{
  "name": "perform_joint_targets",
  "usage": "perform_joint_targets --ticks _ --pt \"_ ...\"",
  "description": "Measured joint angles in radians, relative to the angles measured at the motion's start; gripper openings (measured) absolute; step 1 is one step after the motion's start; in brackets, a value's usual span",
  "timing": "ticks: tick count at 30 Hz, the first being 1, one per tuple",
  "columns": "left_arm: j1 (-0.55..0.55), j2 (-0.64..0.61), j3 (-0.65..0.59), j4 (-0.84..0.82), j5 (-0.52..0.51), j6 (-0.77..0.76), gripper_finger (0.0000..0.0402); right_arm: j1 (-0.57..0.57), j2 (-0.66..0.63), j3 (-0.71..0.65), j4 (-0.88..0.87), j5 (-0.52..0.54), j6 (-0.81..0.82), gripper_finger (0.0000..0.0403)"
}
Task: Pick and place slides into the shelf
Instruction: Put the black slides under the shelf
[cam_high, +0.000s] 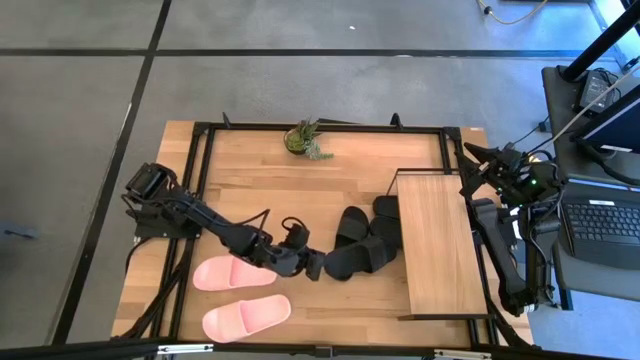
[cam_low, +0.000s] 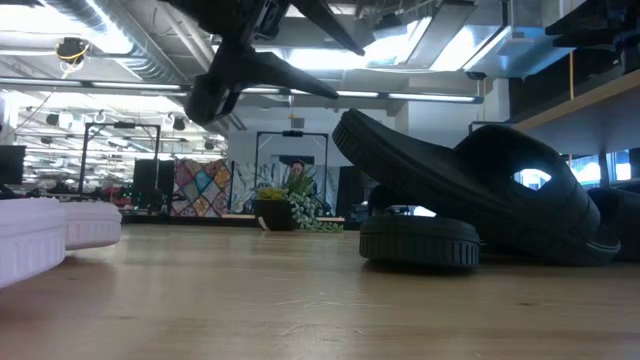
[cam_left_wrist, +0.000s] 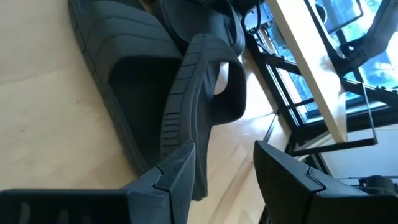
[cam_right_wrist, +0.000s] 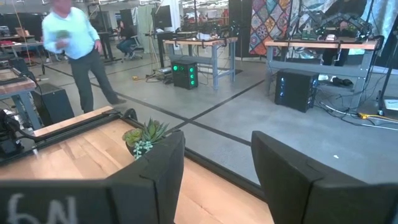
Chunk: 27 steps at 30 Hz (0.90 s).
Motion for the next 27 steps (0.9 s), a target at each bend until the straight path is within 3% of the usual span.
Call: perform_joint_targets --ticks 7,11,20,27 --pt "0.000 0.000 0.000 0.001 0.003 -0.002 0.0154 0.000 0.000 0.000 0.000 0.000 0.000 0.0188" --pt "0.000 0.000 0.000 0.001 0.060 -0.008 0.0154 0.000 0.000 0.000 0.000 0.000 0.000 0.0188" --pt "0.004 0.018 0.001 -0.059 0.054 -0.134 0.0146 0.000 0.000 0.000 0.001 0.000 0.000 0.0188" --pt "0.003 0.029 0.000 -0.087 0.060 -0.140 0.0144 0.000 0.000 0.000 0.000 0.000 0.002 0.0188"
